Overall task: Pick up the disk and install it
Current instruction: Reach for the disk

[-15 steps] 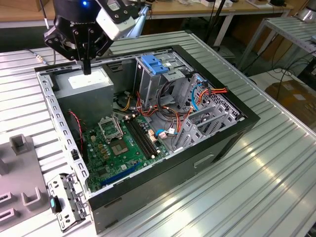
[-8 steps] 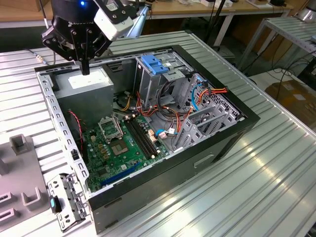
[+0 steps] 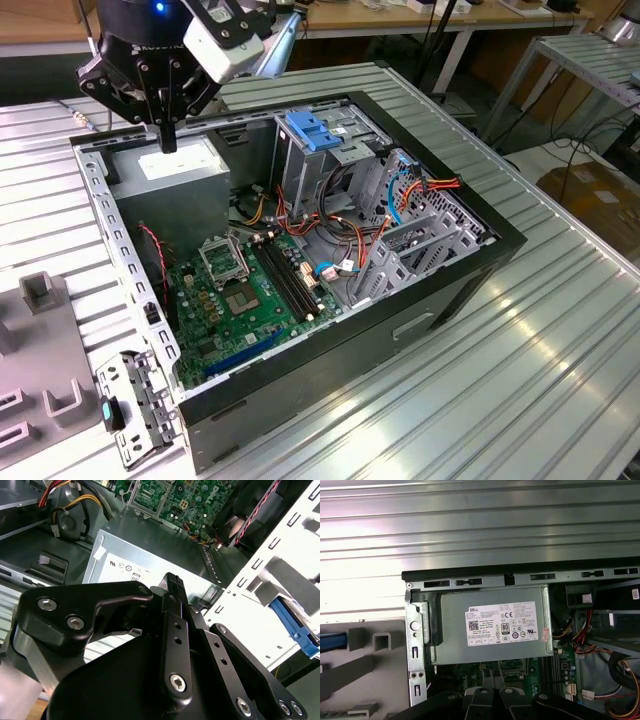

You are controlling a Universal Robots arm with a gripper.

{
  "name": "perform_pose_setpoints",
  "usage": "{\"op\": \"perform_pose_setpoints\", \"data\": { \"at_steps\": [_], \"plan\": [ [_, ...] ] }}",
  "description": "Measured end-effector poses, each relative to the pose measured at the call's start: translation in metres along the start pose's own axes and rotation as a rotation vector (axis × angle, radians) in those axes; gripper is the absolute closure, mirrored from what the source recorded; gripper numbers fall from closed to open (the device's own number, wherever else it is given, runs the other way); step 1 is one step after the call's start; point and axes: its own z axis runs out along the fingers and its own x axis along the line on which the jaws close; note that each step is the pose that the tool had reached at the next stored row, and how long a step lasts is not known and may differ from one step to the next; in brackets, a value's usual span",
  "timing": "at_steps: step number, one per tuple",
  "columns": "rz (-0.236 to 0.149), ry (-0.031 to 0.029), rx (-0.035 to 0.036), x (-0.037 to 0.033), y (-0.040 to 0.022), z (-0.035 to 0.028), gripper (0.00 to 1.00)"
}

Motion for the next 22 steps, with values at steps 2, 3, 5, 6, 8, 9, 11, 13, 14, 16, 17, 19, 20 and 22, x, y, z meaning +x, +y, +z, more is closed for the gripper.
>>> {"op": "perform_pose_setpoints", "data": {
  "at_steps": [2,3,5,6,8,9,11,13,14,16,17,19,20,22],
  "plan": [
    [0.0,0.0,0.0,0.0008,-0.0001,0.0,0.89],
    [0.0,0.0,0.0,0.0014,-0.0001,0.0,0.89],
    [0.0,0.0001,0.0,0.0023,-0.0002,-0.0001,0.89],
    [0.0,0.0,0.0,0.003,-0.0002,-0.0001,0.89],
    [0.0,0.0,0.0,0.0038,-0.0003,0.0,0.89],
    [0.0,0.0,0.0,0.0043,-0.0003,-0.0001,0.89],
    [0.0,0.0001,0.0,0.0053,-0.0004,-0.0001,0.89],
    [0.0,0.0001,0.0,0.0062,-0.0005,-0.0001,0.89],
    [0.0,0.0001,0.0,0.0069,-0.0005,-0.0001,0.89],
    [0.0,0.0,-0.0001,0.0077,-0.0006,-0.0001,0.89],
    [0.0,0.0001,0.0,0.0087,-0.0006,-0.0002,0.89],
    [0.0,0.0001,0.0,0.01,-0.0007,-0.0002,0.89],
    [0.0,0.0001,0.0,0.0104,-0.0008,-0.0002,0.89],
    [0.0,0.0001,0.0,0.0112,-0.0008,-0.0002,0.89]
  ]
}}
